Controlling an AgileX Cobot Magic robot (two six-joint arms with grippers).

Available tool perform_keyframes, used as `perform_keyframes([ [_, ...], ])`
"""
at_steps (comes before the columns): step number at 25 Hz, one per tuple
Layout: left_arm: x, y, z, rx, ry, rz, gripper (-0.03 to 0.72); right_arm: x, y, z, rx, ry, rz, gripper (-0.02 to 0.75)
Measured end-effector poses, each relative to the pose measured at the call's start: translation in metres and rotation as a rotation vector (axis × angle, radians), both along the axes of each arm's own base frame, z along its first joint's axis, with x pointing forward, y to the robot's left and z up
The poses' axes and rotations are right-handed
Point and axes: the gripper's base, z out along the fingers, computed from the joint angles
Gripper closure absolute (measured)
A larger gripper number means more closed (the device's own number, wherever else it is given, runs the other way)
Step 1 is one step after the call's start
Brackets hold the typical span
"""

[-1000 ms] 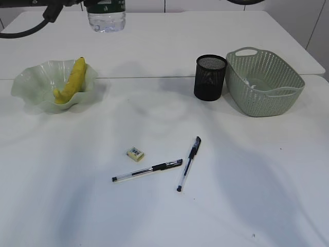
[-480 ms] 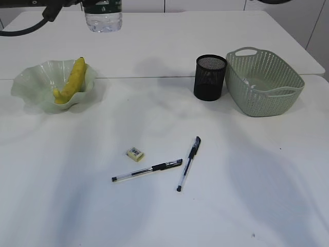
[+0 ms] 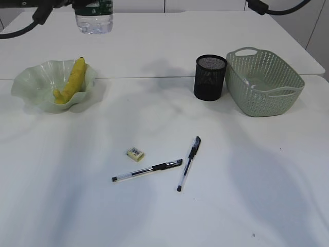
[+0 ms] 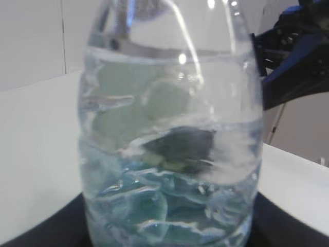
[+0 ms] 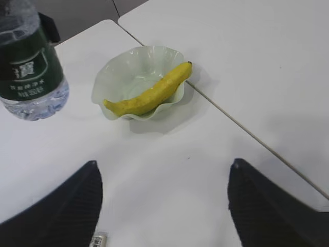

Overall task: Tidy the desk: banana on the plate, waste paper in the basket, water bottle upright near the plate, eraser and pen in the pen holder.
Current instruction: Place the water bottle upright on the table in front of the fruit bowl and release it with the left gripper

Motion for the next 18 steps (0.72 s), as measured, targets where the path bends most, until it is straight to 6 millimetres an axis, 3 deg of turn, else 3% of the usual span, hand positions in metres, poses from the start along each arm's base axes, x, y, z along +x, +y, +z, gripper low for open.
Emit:
perform_keyframes([
  [8, -0.01, 0.03, -0.009, 0.113, 0.013, -0.138, 0.309, 0.001, -0.003, -0.002, -0.025, 0.001, -0.022, 0.323],
  [14, -0.017, 0.052, -0.015, 0.153, 0.065, -0.202, 0.309, 0.003, -0.006, -0.004, -0.064, -0.005, -0.04, 0.34],
  [18, -0.018, 0.055, -0.015, 0.158, 0.073, -0.214, 0.309, 0.003, -0.006, -0.004, -0.065, -0.007, -0.042, 0.341],
])
